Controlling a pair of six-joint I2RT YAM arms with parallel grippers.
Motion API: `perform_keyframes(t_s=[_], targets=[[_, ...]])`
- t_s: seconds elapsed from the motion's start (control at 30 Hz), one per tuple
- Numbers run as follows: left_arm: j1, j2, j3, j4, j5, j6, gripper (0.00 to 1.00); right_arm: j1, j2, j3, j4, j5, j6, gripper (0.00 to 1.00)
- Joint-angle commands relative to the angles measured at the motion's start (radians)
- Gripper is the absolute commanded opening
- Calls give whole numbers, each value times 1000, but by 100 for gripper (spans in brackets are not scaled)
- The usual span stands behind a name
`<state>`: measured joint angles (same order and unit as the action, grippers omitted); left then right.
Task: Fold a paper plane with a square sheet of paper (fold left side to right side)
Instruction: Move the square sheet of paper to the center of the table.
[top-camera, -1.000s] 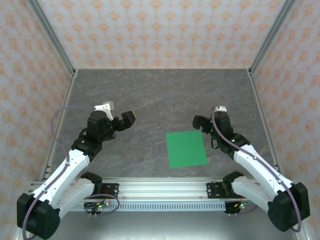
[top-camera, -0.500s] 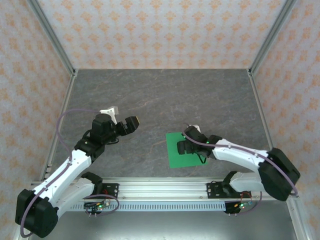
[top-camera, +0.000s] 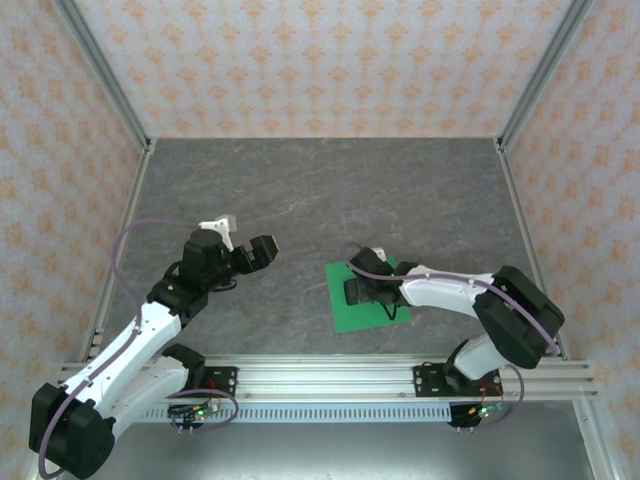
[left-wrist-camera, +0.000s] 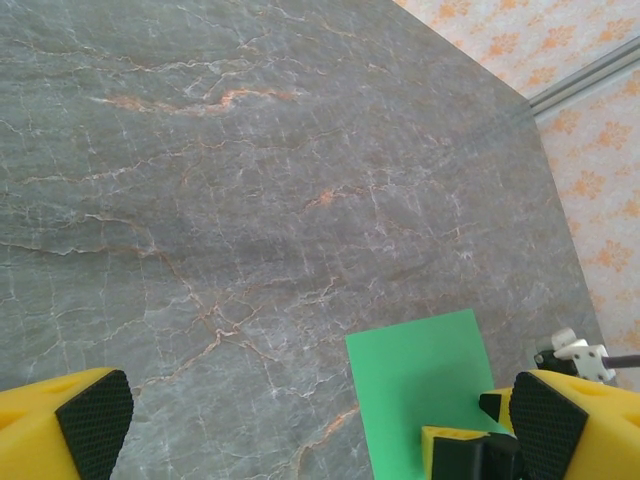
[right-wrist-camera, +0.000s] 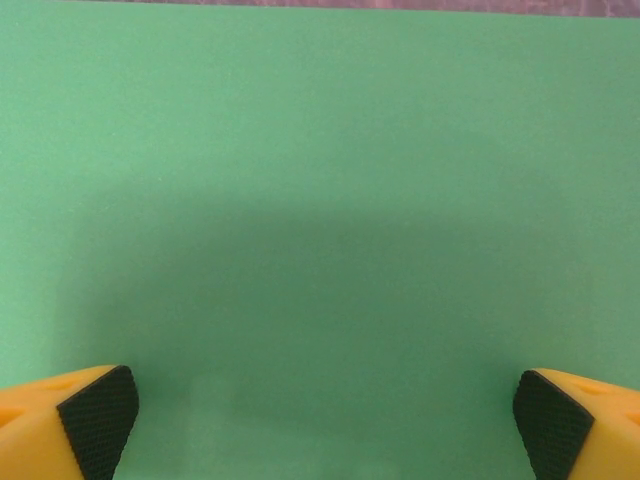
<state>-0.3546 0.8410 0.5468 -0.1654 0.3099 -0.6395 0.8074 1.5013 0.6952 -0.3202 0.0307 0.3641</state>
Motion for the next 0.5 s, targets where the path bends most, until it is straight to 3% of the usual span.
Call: perform_keyframes(t_s=[0.0, 0.47], targets=[[-7, -19, 24, -35, -14, -3, 100, 9, 77, 30, 1, -16, 13, 100], [-7, -16, 22, -58, -30, -9, 100, 12, 423, 440, -78, 28, 128, 100]])
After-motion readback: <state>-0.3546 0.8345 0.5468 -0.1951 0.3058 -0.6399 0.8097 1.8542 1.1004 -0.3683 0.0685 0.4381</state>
